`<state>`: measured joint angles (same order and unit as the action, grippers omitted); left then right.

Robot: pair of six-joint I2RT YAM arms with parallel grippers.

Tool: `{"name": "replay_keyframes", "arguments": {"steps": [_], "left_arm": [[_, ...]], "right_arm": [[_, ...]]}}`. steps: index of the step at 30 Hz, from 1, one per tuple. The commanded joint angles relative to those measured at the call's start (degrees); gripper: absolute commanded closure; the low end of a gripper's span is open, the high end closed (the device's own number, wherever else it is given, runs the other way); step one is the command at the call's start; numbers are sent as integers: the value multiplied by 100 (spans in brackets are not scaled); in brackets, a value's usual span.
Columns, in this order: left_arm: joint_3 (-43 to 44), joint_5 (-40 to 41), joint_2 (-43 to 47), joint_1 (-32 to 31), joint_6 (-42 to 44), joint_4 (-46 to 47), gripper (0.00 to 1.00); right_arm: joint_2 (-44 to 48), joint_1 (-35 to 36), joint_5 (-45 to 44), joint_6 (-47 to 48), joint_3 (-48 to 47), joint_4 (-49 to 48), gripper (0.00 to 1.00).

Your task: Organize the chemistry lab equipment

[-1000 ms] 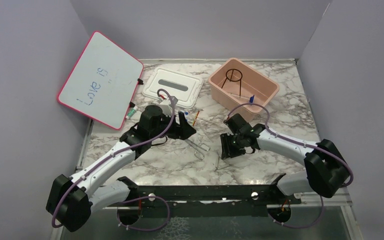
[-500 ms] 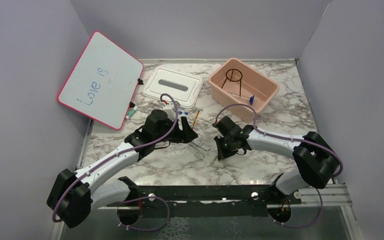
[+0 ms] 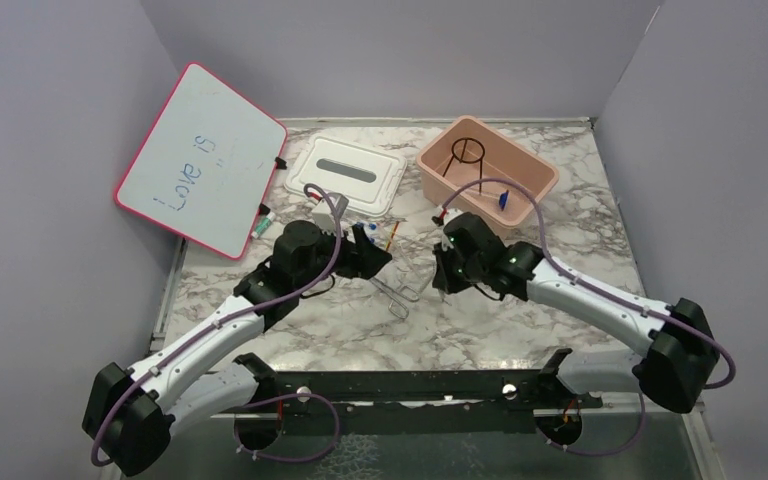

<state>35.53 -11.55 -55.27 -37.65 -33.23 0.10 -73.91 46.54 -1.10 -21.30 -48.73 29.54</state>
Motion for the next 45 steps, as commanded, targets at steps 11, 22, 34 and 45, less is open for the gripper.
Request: {"name": "replay_keyframes", "arguments": {"steps": [11,22,34,45], "left_arm": [[532,954,647,-41,860,276,29],[237,537,838,-41,775,271,29],[286,776,937,-40,967,86,27],[262,668,692,-39,996,161,27]], "right_arm": [[-68,-534,-1551,829,-2371,119,99],[-817,-2942,-939,717,-2965,-276,99],[-1845,-3448,-1086,1255,-2673,-1138,99],[-2458,-4229,890,2672,-2432,-2017,99]]}}
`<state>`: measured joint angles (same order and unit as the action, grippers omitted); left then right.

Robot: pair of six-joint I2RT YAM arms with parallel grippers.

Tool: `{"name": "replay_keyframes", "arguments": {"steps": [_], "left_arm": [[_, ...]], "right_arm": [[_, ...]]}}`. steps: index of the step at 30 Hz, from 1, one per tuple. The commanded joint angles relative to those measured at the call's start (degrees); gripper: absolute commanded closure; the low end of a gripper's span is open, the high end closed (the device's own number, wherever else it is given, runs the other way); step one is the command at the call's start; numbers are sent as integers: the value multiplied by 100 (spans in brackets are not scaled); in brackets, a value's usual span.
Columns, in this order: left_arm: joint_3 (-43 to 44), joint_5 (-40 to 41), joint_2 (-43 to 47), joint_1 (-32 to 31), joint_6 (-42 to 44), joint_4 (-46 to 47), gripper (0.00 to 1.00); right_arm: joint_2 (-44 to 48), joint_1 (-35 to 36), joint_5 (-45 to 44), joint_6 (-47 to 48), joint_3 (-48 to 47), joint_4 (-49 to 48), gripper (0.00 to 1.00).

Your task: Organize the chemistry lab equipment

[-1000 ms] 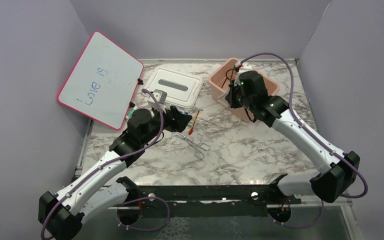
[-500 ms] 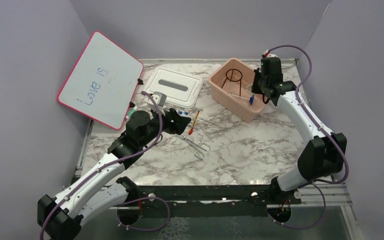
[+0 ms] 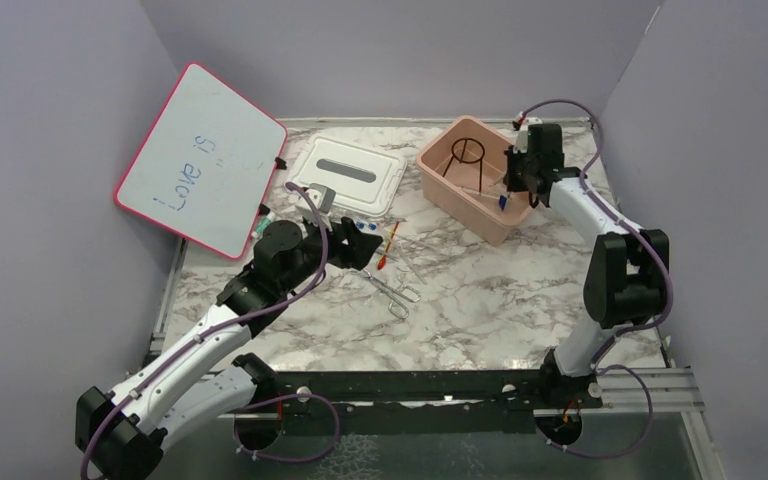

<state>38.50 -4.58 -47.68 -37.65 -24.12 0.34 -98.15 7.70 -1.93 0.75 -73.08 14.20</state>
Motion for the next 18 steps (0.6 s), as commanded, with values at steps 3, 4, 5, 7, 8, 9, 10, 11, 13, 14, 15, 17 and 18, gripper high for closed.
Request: {"name": "replay_keyframes", "arguments": {"steps": [3,4,5,7,8,9,10,11,13,14,15,17,18], "left_arm": [[-49,-29,-157,-35,94,184,27],[-45,-7,-187,-40,106,170,27],[-28,45,-207,-41,115,139,27],[-4,113,-239,-40,134,84,27],[-11,121,-241,-41,143,81,27],[-15,135,-238,-39,151,80,27],[-21,133,-235,-41,148,92,27],[-38,138,-231,-41,153,104,27],[-48,131,-240,-41,153,115,27],[-45,121,-246,-41,153,115,27],[-40,123,-264,-41,153,116,27],[-44,106,-281,-41,144,116,27],[-39,117,-287,-41,149,116,28]], "right_arm": [[-222,-383,1384,556,-144,-265,99],[-267,-376,1434,564,-154,-253,99],[-303,-379,1444,566,-150,-257,99],[-363,-380,1442,598,-101,-291,98],[-397,-379,1473,632,-79,-297,98],[-429,-377,1484,644,-71,-302,97],[-467,-377,1504,641,-60,-322,97],[-505,-381,1535,637,-58,-329,97],[-577,-381,1621,628,-66,-321,95],[-606,-383,1647,610,-77,-310,94],[-635,-383,1629,573,-94,-269,92],[-688,-380,1569,509,-154,-146,84],[-707,-378,1493,474,-162,-130,81]]}}
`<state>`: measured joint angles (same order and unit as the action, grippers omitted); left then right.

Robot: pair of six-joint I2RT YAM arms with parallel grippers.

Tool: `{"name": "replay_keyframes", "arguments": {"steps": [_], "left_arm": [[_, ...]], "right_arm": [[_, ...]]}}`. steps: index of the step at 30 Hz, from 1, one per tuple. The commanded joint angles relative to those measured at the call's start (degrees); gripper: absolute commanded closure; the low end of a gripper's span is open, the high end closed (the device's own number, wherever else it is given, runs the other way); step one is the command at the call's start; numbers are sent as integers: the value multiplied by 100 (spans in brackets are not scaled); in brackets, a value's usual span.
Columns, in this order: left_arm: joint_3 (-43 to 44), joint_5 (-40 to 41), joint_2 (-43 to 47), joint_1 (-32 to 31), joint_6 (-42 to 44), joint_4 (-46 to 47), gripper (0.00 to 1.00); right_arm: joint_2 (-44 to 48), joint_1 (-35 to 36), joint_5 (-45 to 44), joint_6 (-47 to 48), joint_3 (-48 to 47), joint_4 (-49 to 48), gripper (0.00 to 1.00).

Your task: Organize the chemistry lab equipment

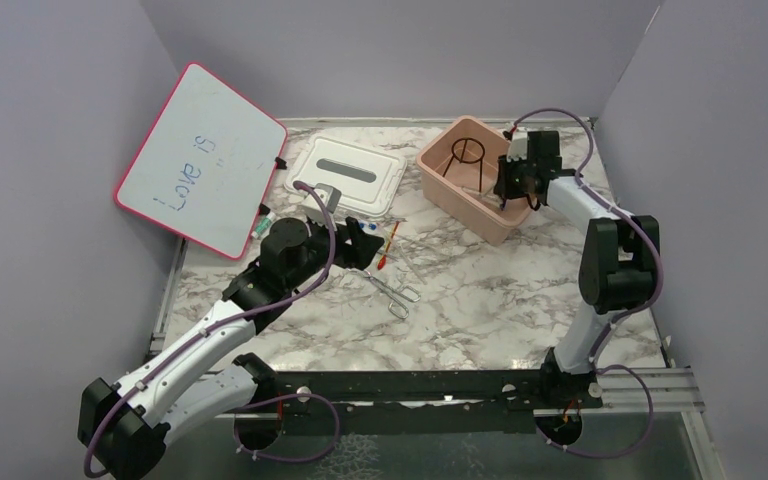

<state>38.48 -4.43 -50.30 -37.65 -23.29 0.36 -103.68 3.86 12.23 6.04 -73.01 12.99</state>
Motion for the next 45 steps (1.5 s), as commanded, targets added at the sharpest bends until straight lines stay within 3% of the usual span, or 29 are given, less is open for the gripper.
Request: {"name": "replay_keyframes", "arguments": {"steps": [1,7,14,23,27,36,45], "left_arm": [[-34,108,-29,-41,70,113,28],[-5,147,-16,-40,95,72,28],[34,268,20,-41,129,7,27],[163,682,-21,-35,83,-340,23],[202,911,-77,-40,-37,-550,16],[343,1567,-165,-41,-508,-1137,7],[251,1956,625,-41,-738,-1481,9]], "right_arm": [[-166,5,-27,-107,-164,-11,77],[32,9,-451,-296,-163,-44,65],[578,14,-758,-565,-251,9,60],[1503,56,-124,-1200,-389,506,56],[1807,213,430,-1365,-524,916,56],[2353,2204,-276,-1363,-113,1077,52],[1748,3925,-768,-1692,706,716,50]]}}
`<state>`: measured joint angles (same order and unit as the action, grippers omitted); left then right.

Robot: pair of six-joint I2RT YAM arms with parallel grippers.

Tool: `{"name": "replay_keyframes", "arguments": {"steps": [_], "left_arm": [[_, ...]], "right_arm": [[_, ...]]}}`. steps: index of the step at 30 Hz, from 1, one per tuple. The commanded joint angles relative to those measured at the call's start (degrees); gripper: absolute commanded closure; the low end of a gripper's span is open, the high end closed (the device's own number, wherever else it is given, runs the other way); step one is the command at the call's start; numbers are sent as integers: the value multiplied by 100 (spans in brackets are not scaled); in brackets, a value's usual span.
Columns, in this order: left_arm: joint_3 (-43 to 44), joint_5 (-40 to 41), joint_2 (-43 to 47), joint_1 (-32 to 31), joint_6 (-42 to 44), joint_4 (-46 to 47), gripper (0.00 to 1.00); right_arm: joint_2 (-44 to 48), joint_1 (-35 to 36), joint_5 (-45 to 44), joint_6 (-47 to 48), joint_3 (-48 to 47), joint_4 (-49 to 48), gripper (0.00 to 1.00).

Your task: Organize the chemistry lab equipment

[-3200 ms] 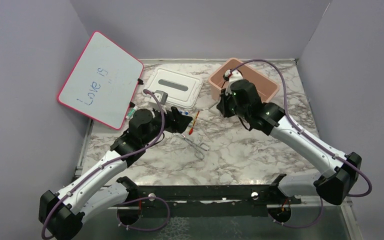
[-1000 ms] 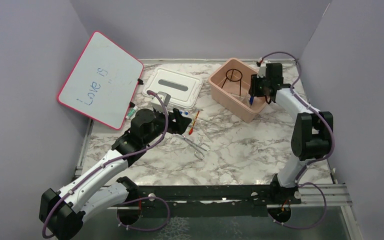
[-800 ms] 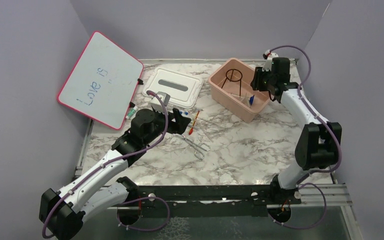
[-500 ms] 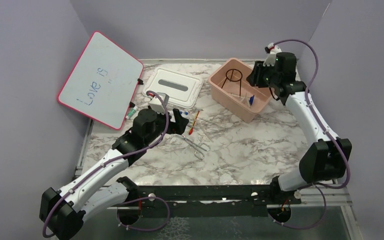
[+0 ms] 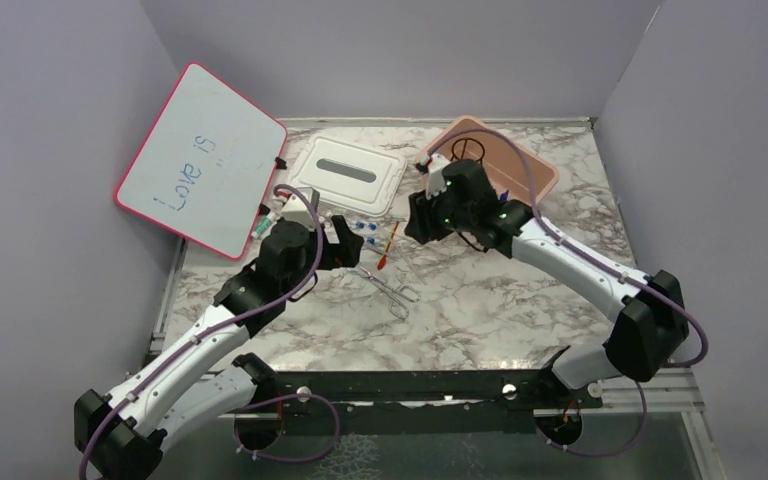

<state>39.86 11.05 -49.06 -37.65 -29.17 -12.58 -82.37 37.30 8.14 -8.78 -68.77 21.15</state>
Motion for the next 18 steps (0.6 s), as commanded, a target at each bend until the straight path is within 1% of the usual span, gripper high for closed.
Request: {"name": "replay_keyframes", "arguments": {"steps": [1,4,8,13,16,18], "left_arm": [[126,575,608,-41,-153,-258,10],[138,878,936,-38,-89,-413,11],[296,791,1239,-39,457,-391,11],[354,1025,1589,-41,599,-404,11],[269,862,1768,-39,773,-327,11],[220,821,1839,-41,805,-329,11]], "right_arm": [[-517,754,-379,-249,327,-143,50],[-972,1212,-606,-248,335,-318,50],[-1596,1508,-660,-197,110,-416,50],[-2274,1592,-1060,-114,-262,-331,50],[-2655,1624,-1173,-90,-553,-58,51],[-2748,1648,-1154,-37,-583,-101,52]]}}
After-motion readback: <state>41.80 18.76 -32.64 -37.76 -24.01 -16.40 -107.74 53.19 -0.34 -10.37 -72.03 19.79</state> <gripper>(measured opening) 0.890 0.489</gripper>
